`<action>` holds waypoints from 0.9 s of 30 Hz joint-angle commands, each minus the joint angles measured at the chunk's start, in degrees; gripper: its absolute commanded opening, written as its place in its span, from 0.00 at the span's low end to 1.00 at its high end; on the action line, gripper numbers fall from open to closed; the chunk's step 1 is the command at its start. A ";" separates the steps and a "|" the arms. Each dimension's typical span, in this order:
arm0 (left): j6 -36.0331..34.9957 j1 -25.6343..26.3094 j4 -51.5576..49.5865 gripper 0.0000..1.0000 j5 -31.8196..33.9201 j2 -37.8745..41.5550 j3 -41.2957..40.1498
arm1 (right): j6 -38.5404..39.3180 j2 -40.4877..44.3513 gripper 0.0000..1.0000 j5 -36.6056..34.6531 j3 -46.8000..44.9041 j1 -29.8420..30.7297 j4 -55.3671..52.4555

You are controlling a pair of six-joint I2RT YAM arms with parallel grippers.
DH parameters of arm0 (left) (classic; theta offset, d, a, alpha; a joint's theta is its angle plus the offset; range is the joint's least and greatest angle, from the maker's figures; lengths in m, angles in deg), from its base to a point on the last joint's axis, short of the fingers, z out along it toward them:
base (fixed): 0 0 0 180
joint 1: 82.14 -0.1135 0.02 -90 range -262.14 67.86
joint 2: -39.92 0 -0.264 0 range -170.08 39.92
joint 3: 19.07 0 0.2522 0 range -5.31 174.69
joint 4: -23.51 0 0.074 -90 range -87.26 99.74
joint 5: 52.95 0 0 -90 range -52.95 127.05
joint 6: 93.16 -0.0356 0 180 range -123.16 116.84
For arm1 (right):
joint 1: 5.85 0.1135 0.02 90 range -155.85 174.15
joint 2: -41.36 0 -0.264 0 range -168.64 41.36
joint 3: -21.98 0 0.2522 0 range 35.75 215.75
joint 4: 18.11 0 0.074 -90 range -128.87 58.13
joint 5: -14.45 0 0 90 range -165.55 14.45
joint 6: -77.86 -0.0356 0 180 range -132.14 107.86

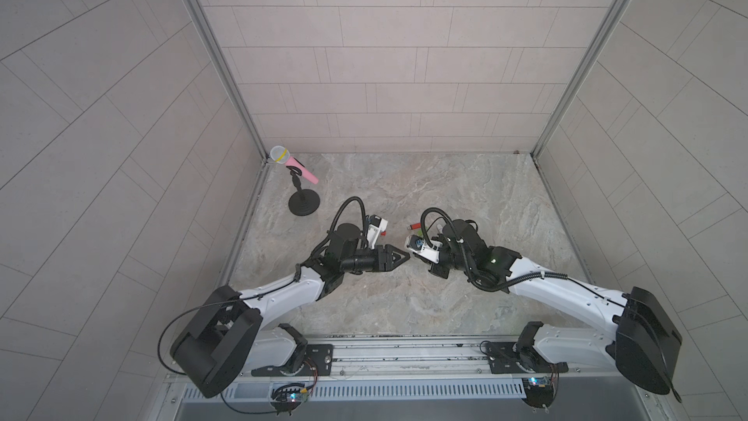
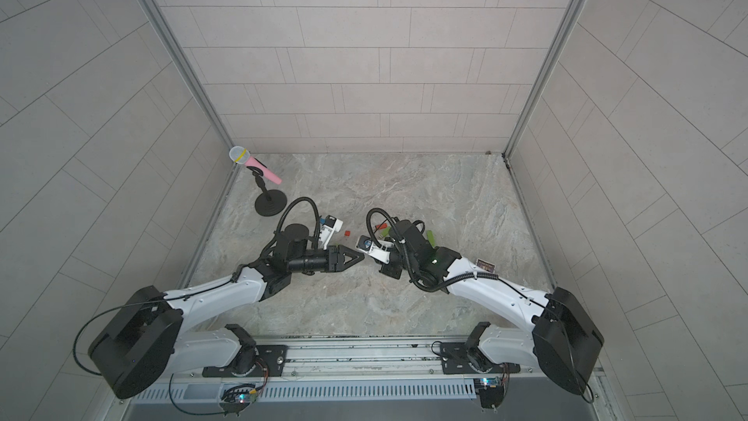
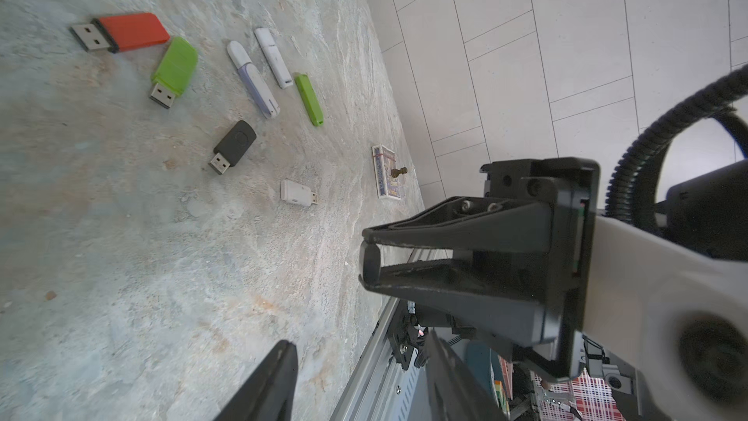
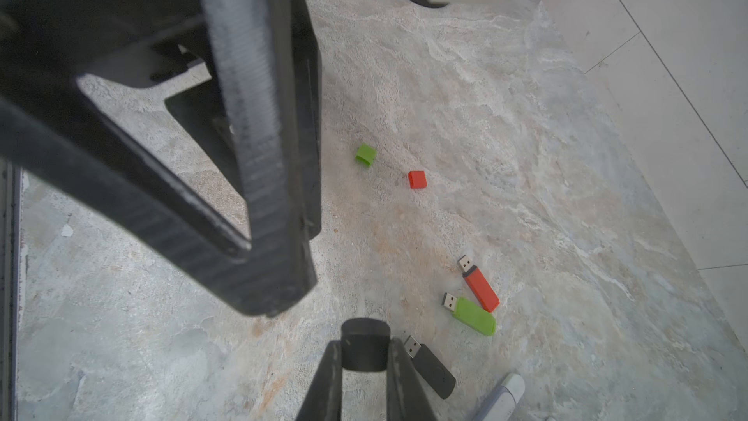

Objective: Close the usb drive cover
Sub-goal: Pick up the cover from the center of the board.

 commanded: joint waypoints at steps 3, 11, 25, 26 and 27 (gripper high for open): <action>0.72 0.50 2.95 0.56 -1.19 -1.18 2.25 | -2.27 1.23 0.19 1.08 -0.59 -0.05 2.19; -0.33 0.48 1.08 0.54 0.72 -1.59 2.47 | -2.83 1.14 0.19 1.17 -0.60 -0.09 2.06; -0.51 0.45 -0.71 0.53 2.56 -2.61 3.48 | -2.87 1.26 0.19 1.69 -0.79 -0.09 2.21; -0.59 0.45 -0.91 0.53 2.81 -2.61 3.48 | -2.81 1.14 0.19 1.70 -0.78 -0.08 2.16; -0.57 0.44 -1.01 0.52 2.89 -2.66 3.56 | -2.83 1.18 0.19 1.69 -0.67 -0.09 2.17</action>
